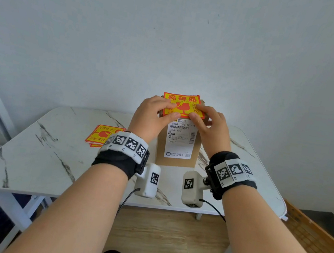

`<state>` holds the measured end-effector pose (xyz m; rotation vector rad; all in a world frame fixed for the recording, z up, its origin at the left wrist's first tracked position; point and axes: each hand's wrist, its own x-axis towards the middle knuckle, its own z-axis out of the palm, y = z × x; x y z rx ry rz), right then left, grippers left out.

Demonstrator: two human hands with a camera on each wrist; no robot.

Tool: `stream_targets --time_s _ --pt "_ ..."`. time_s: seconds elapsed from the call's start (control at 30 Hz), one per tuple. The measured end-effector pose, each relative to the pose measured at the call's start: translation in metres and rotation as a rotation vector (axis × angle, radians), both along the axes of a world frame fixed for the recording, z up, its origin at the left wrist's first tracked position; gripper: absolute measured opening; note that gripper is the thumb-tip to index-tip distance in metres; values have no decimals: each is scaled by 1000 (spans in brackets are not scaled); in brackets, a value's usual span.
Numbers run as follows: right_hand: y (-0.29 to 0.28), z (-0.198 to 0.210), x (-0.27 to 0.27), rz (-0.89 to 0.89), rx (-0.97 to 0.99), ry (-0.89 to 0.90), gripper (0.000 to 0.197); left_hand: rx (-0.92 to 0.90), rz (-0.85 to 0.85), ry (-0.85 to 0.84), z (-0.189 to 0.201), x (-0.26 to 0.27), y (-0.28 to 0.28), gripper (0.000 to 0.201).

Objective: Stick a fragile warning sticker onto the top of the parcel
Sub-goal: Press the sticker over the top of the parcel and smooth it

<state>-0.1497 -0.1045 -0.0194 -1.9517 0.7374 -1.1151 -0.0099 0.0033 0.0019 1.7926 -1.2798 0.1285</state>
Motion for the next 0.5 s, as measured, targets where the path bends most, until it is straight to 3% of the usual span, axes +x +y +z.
stream_targets --time_s 0.1,0.5 --pt "2 -3 4 0 -13 1 46 81 -60 61 5 5 6 35" --pt "-6 -3 -2 87 110 -49 34 88 -137 207 7 9 12 36"
